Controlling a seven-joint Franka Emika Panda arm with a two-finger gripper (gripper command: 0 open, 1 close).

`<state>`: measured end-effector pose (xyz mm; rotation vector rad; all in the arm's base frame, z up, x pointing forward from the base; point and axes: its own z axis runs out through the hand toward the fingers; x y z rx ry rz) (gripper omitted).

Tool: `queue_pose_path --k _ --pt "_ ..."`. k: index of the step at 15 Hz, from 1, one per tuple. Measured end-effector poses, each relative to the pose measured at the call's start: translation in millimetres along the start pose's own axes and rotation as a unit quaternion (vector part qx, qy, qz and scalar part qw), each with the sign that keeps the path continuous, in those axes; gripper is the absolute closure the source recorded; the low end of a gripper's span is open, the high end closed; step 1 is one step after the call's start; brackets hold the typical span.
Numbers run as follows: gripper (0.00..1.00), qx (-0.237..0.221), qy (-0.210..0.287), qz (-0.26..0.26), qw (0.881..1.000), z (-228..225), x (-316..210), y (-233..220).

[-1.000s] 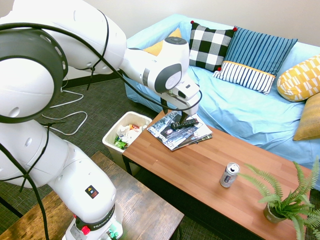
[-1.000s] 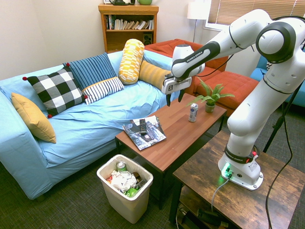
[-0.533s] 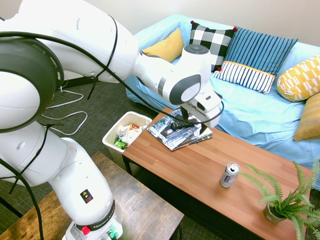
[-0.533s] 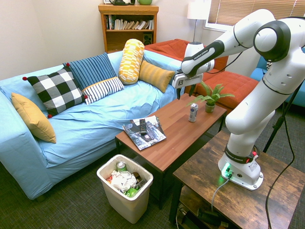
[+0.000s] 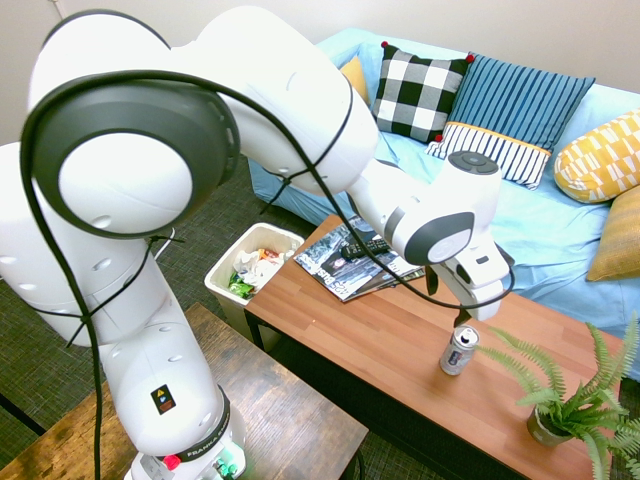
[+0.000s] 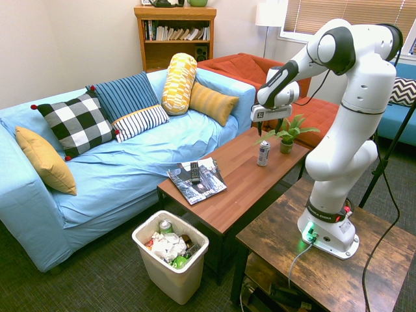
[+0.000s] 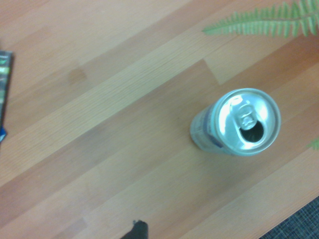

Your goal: Throw the can in the trash bin

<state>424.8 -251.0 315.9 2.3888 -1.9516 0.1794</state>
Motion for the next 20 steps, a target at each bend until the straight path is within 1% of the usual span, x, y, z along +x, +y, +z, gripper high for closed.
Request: queue_pose_path --k 5,12,15,20 --pt "0.00 -0.018 -0.015 0.034 0.999 34.9 29.3 -9.1" --pt "0.00 -0.033 -0.050 0.064 0.996 95.7 53.4 -21.3" --pt "0.00 -0.037 -0.054 0.075 0.995 109.2 59.5 -24.5" --pt "0.00 -0.042 -0.058 0.080 0.994 124.9 61.1 -31.1"
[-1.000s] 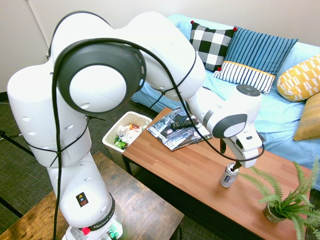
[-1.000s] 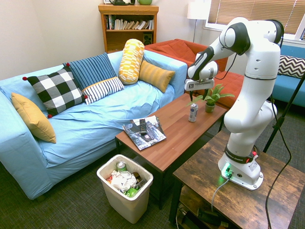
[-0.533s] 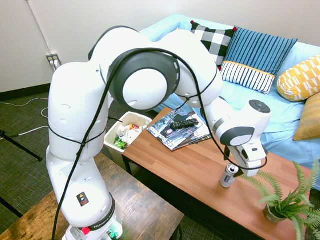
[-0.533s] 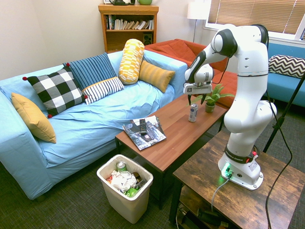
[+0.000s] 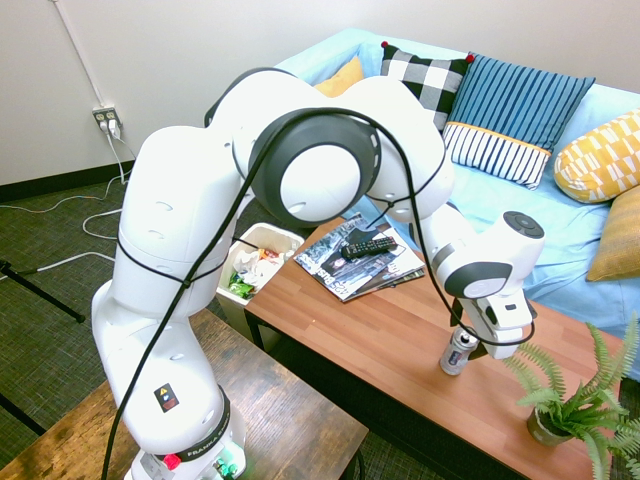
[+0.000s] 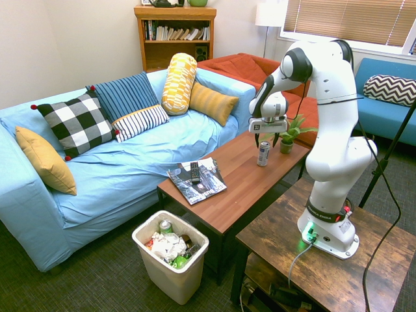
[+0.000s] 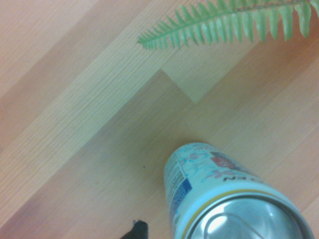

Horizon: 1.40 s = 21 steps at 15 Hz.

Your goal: Throw the can in the trash bin

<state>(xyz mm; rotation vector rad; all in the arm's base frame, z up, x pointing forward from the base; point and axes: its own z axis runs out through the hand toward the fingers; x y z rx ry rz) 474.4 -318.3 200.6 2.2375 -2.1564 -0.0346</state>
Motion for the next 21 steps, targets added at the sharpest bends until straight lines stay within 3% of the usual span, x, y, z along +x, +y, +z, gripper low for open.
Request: queue_pose_path --k 8,9,21 --pt "0.00 -0.015 -0.008 0.004 1.000 30.4 4.0 -8.8" --pt "1.00 -0.016 -0.009 0.003 1.000 33.6 4.9 -10.0" --pt "1.00 -0.016 -0.022 -0.010 1.000 38.5 5.3 -15.0"
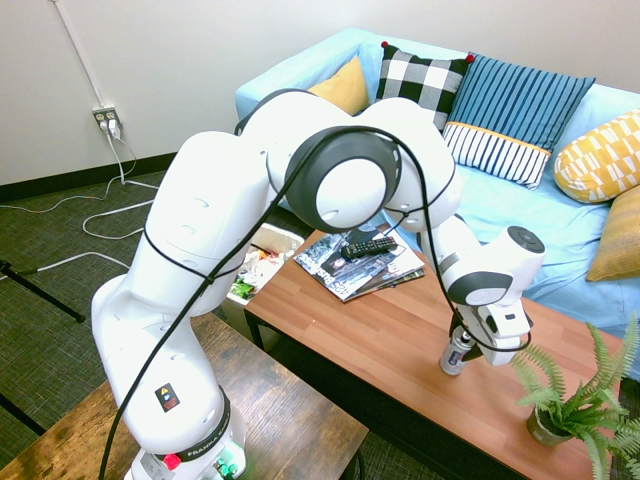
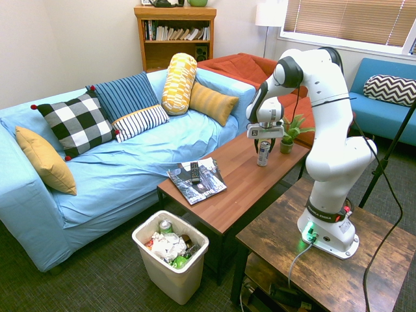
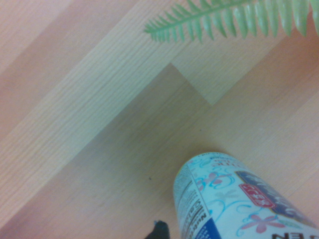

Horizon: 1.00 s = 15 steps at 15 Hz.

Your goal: Throw the can in the trash bin

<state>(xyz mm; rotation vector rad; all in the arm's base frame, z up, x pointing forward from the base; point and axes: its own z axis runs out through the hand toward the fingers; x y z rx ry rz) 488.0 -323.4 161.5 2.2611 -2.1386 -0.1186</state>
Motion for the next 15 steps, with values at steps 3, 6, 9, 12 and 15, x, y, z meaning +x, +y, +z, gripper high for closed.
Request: queue_pose_path --k 3,6,9,12,15 --pt "1.00 0.001 0.000 -0.009 1.000 -1.9 -2.7 -2.6" --pt "1.00 0.025 0.013 -0.047 0.999 -41.8 -31.8 -19.7" --pt "1.00 0.064 0.049 -0.103 0.991 -132.6 -101.1 -43.3" --pt "1.00 0.081 0.111 -0.150 0.979 -217.3 -214.0 -56.3" --pt "1.00 0.090 0.142 -0.195 0.966 -287.2 -371.5 -35.0"
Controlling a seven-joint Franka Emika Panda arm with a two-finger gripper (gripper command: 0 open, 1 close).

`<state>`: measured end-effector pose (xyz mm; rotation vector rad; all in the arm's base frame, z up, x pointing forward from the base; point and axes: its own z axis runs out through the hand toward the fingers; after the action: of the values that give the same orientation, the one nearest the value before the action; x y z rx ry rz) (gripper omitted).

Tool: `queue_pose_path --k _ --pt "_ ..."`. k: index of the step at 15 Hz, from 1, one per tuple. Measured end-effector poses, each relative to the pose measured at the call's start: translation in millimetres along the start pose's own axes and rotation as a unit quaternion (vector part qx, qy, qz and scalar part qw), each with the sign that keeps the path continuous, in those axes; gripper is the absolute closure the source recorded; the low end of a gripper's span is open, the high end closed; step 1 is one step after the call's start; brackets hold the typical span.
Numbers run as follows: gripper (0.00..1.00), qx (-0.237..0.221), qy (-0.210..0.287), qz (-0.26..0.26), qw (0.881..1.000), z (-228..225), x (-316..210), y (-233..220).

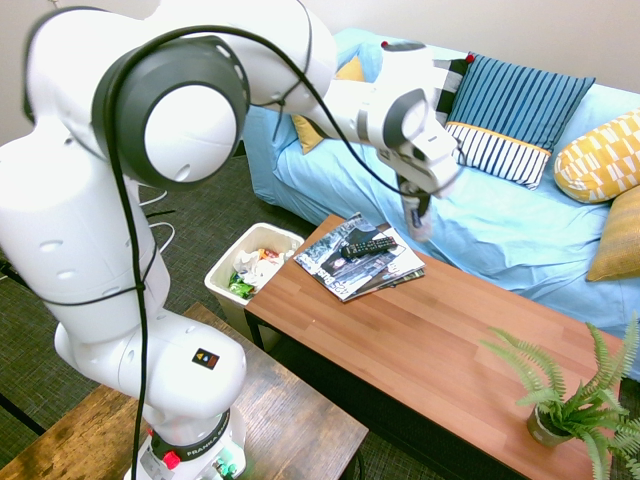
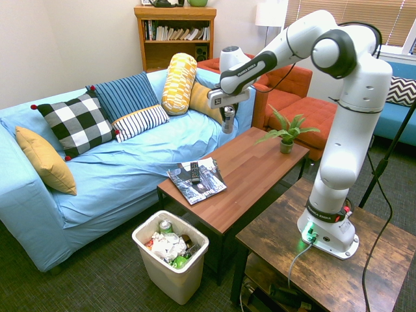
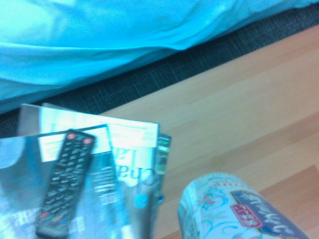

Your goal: Throw the can in the trash bin

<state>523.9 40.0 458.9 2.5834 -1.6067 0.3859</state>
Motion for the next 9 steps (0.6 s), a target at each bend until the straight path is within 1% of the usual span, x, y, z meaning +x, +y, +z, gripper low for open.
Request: queue_pose_path --k 1,2,3,6,9 --pt "1.00 0.011 0.000 -0.020 1.000 -29.5 -55.3 -13.2" --pt "1.00 0.021 0.000 -0.044 0.999 -47.7 -107.7 -24.7" --pt "1.00 0.027 -0.003 -0.066 0.997 -55.1 -147.9 -32.8" --pt "1.00 0.022 -0.014 -0.125 0.992 -43.5 -227.9 -56.5" --pt "1.00 0.012 -0.033 -0.173 0.984 -6.3 -299.0 -75.4"
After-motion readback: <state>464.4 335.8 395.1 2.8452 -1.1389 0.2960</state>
